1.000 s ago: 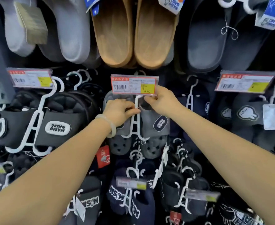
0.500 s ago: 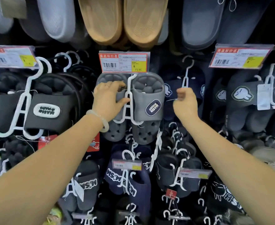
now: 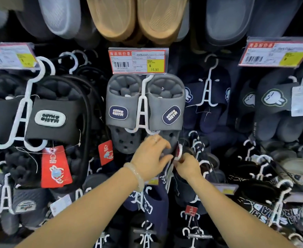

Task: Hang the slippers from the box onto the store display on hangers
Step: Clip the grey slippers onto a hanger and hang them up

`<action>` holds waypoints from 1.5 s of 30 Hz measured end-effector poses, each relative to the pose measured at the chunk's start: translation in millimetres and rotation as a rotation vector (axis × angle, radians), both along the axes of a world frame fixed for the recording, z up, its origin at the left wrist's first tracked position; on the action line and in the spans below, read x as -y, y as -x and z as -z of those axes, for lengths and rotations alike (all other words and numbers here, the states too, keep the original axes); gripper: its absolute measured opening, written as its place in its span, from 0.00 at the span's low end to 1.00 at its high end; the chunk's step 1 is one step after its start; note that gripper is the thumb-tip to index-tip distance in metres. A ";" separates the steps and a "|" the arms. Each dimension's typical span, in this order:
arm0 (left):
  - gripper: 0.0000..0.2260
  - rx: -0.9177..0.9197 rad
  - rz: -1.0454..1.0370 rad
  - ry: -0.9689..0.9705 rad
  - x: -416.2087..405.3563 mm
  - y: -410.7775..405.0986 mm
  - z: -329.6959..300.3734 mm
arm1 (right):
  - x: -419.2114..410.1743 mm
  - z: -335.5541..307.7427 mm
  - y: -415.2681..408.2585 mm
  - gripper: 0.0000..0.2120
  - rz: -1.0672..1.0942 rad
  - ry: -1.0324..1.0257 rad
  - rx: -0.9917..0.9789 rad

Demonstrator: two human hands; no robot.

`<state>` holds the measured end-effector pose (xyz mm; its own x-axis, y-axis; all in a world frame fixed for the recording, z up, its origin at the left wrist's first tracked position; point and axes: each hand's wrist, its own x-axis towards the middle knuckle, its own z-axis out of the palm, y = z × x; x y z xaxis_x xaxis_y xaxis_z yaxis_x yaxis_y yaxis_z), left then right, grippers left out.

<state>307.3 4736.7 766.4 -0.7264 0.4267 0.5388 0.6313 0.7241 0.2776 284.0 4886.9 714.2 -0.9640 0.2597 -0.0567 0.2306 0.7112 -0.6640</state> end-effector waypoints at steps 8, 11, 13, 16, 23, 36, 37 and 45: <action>0.18 0.426 -0.049 -0.112 -29.7 10.4 30.7 | 10.4 -5.7 12.2 0.06 -0.020 0.185 -0.186; 0.18 0.484 -0.083 -0.252 -33.0 18.0 33.6 | 10.5 -8.8 17.8 0.10 0.032 0.234 -0.217; 0.17 0.503 -0.137 -0.313 -33.8 24.0 35.5 | 11.1 -11.4 21.7 0.13 0.067 0.285 -0.185; 0.19 0.577 -0.164 -0.381 -34.1 30.4 38.4 | 14.9 -10.7 25.5 0.16 0.142 0.303 -0.134; 0.22 0.595 -0.063 -0.402 -37.5 33.2 41.5 | 8.8 -12.7 13.1 0.06 0.158 0.164 -0.281; 0.11 0.425 -0.073 -0.418 -51.7 20.8 27.4 | -20.4 -57.5 -48.1 0.09 -0.039 0.228 -0.633; 0.12 0.428 -0.045 -0.457 -53.7 13.6 24.8 | -23.6 -58.3 -53.7 0.09 -0.053 0.279 -0.620; 0.29 0.475 0.077 -0.430 -63.4 -45.7 42.5 | -45.5 -35.4 -87.5 0.12 -0.182 0.467 -0.376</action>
<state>352.9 4800.1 723.9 -0.9038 0.3045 0.3008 0.4140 0.4435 0.7950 371.5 4932.4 749.6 -0.9665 0.1195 0.2271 -0.1766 0.3327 -0.9263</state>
